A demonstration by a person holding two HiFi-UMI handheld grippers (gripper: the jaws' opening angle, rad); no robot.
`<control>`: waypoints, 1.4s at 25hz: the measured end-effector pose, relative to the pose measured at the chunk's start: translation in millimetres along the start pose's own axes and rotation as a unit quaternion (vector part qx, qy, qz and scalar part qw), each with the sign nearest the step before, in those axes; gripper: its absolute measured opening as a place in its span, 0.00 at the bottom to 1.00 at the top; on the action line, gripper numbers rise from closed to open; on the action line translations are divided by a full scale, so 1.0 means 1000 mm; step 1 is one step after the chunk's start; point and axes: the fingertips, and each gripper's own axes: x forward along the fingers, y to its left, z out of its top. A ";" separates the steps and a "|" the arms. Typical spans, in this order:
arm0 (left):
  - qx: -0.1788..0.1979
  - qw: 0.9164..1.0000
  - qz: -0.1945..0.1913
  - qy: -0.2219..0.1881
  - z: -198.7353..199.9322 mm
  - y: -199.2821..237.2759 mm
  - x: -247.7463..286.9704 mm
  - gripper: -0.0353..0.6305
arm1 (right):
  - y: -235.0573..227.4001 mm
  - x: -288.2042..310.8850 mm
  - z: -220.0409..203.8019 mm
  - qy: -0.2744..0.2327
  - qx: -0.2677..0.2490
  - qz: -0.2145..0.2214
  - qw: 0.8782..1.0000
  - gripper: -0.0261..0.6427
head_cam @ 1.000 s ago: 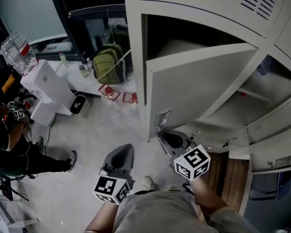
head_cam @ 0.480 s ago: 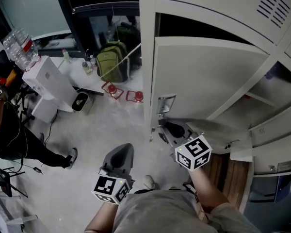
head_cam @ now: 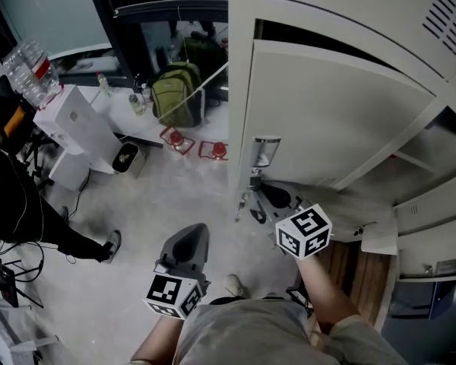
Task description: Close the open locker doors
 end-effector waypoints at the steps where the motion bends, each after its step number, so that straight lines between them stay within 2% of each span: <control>1: 0.000 1.000 0.001 0.001 0.000 0.001 0.000 0.08 | -0.002 0.002 -0.001 0.001 0.001 -0.001 1.000 0.08; 17: -0.005 1.000 0.007 0.008 -0.003 0.024 0.005 0.08 | -0.026 0.028 0.002 0.010 0.003 -0.015 1.000 0.08; 35: -0.007 1.000 0.002 0.008 -0.001 0.027 0.007 0.08 | -0.039 0.028 0.002 0.010 0.000 -0.032 0.999 0.08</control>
